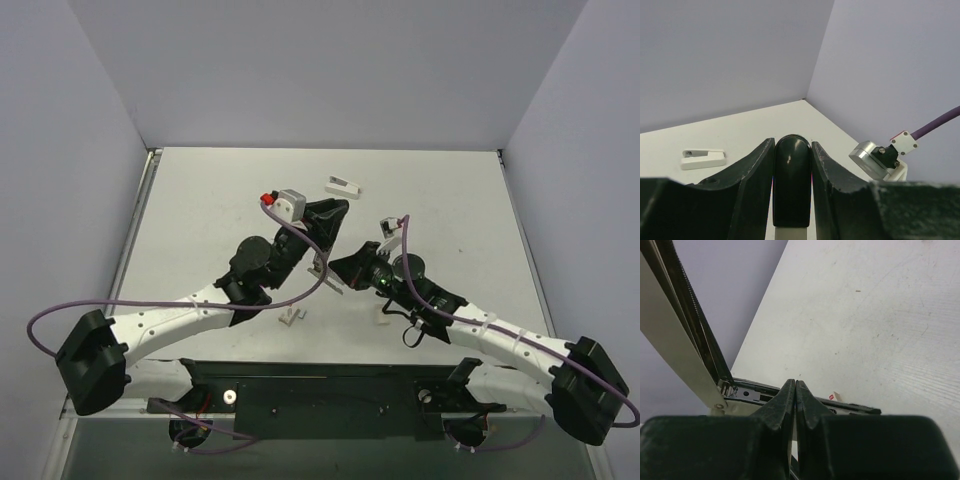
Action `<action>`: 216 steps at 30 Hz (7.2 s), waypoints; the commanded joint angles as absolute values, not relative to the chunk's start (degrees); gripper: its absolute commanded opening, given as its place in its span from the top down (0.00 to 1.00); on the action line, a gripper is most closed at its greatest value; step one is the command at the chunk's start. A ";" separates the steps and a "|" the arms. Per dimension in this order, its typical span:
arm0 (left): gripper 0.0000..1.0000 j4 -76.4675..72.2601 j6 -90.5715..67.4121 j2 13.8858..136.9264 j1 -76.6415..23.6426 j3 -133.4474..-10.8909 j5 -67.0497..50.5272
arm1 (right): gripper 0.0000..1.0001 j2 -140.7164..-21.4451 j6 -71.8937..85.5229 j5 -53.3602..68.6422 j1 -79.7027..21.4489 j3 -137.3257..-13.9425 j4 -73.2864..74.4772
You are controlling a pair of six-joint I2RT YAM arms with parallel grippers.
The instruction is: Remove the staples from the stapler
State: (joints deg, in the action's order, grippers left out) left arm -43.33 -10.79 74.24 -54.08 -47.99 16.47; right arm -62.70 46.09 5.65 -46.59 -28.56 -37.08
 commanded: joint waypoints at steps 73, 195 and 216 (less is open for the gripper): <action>1.00 -5.53 -35.42 39.55 -55.37 -38.24 21.63 | 1.00 -59.96 35.78 -14.85 -61.52 -36.30 -20.84; 1.00 19.25 -9.05 71.27 -45.98 -74.79 28.49 | 0.62 -36.74 26.63 -6.50 -53.61 -37.45 14.77; 1.00 26.54 -14.85 104.48 -19.16 -95.43 13.36 | 0.62 -39.20 30.41 -0.53 -53.61 -30.32 5.98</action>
State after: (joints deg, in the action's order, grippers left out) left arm 27.00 -14.00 101.36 -21.28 -88.49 15.38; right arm -38.68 29.54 -1.98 -53.93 -31.24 9.15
